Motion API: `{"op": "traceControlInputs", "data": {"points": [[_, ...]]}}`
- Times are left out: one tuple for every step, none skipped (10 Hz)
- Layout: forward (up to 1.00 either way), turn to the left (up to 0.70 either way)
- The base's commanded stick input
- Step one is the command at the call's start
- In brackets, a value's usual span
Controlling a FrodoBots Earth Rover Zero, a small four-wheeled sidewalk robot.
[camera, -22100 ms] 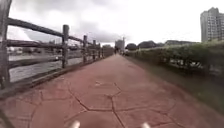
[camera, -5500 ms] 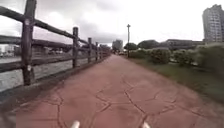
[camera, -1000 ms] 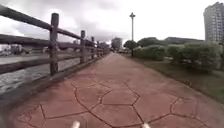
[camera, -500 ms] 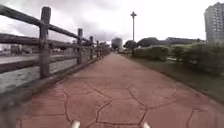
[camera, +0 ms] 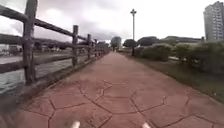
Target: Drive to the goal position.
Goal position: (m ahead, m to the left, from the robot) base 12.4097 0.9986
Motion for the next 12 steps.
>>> {"op": "traceControlInputs", "data": {"points": [[0.70, 0.00], [0.70, 0.00], [0.70, 0.00], [0.70, 0.00], [0.70, 0.00], [0.70, 0.00], [0.70, 0.00], [0.70, 0.00], [0.70, 0.00], [0.70, 0.00], [0.70, 0.00], [0.70, 0.00]]}}
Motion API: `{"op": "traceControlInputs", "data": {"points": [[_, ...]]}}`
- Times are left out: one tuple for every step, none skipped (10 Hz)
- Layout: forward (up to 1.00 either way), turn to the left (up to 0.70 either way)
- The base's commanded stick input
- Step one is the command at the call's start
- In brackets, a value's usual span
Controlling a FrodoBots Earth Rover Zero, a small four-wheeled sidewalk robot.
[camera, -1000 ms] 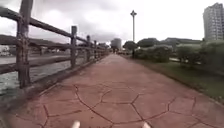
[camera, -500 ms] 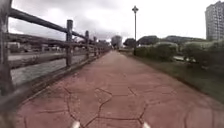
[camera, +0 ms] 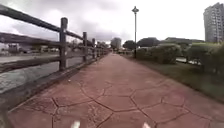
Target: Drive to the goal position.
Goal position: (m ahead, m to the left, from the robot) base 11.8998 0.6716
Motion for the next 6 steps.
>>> {"op": "traceControlInputs", "data": {"points": [[0.70, 0.00], [0.70, 0.00], [0.70, 0.00], [0.70, 0.00], [0.70, 0.00], [0.70, 0.00]]}}
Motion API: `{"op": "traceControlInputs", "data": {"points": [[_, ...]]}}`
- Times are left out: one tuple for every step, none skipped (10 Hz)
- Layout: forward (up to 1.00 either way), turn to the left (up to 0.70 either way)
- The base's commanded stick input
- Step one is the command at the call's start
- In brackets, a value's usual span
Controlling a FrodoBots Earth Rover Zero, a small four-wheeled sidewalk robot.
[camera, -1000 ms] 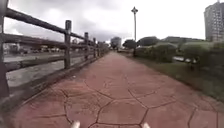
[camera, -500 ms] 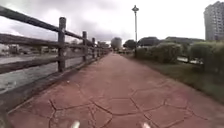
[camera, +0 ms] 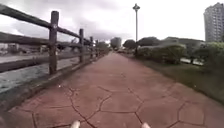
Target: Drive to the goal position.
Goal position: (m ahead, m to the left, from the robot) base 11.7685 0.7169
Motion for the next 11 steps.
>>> {"op": "traceControlInputs", "data": {"points": [[0.70, 0.00], [0.70, 0.00], [0.70, 0.00], [0.70, 0.00], [0.70, 0.00], [0.70, 0.00], [0.70, 0.00], [0.70, 0.00], [0.70, 0.00], [0.70, 0.00], [0.70, 0.00]]}}
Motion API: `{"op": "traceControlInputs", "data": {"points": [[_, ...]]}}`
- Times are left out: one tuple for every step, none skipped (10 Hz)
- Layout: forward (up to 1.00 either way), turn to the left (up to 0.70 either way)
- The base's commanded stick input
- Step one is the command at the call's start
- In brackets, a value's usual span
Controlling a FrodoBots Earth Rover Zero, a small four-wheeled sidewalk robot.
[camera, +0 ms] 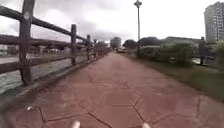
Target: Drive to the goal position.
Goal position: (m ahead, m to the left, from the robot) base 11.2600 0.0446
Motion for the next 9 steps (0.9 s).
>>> {"op": "traceControlInputs", "data": {"points": [[0.70, 0.00], [0.70, 0.00], [0.70, 0.00], [0.70, 0.00], [0.70, 0.00], [0.70, 0.00], [0.70, 0.00], [0.70, 0.00], [0.70, 0.00]]}}
